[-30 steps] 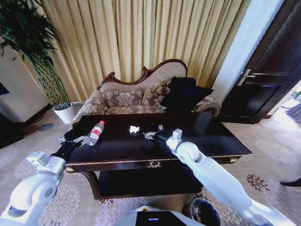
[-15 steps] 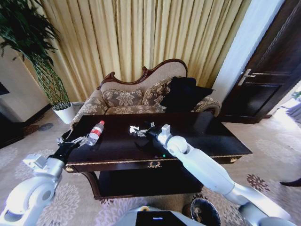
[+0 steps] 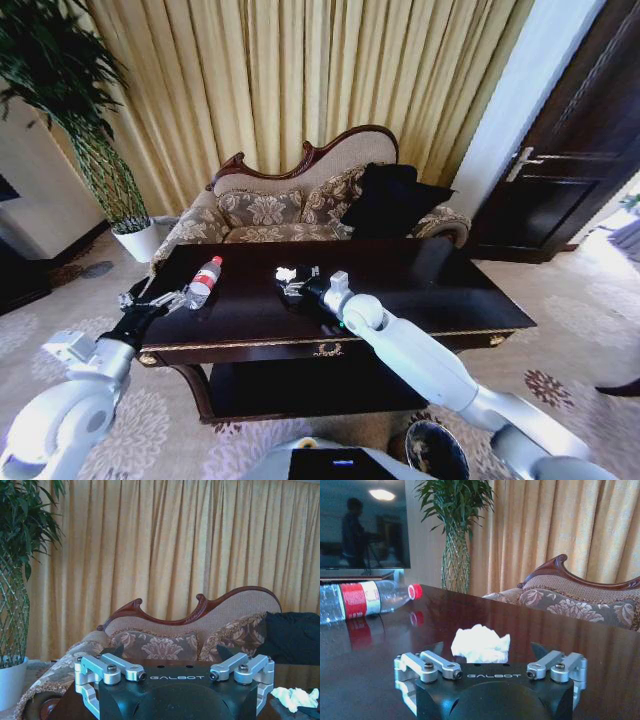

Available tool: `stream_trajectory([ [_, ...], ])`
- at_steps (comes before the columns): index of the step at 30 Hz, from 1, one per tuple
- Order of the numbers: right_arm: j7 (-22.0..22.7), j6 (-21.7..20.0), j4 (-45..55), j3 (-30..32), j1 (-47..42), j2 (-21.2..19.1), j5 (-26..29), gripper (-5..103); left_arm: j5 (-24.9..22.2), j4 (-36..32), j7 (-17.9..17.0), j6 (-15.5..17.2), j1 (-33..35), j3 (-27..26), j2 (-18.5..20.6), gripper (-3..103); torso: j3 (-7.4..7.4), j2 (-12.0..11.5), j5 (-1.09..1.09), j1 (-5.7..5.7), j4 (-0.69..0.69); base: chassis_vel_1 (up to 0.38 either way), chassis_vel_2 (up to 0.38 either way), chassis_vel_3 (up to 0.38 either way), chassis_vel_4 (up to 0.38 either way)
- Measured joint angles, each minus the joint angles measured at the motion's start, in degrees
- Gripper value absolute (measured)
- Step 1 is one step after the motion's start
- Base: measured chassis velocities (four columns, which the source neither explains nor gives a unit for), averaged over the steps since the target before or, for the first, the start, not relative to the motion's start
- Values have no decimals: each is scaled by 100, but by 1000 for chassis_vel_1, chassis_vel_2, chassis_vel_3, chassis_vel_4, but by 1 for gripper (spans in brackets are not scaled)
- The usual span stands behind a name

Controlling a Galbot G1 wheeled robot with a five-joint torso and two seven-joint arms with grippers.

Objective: Move to the front of the table and place the trash on the table into the trash bin.

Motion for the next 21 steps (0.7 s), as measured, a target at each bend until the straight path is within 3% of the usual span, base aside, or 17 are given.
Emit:
stream_trajectory([
  [21, 82, 143, 73, 105, -223, -125, -207, 21, 73, 116, 67, -56, -148, 207, -45, 100, -1, 2, 0, 0, 0, 0, 0, 0, 0],
])
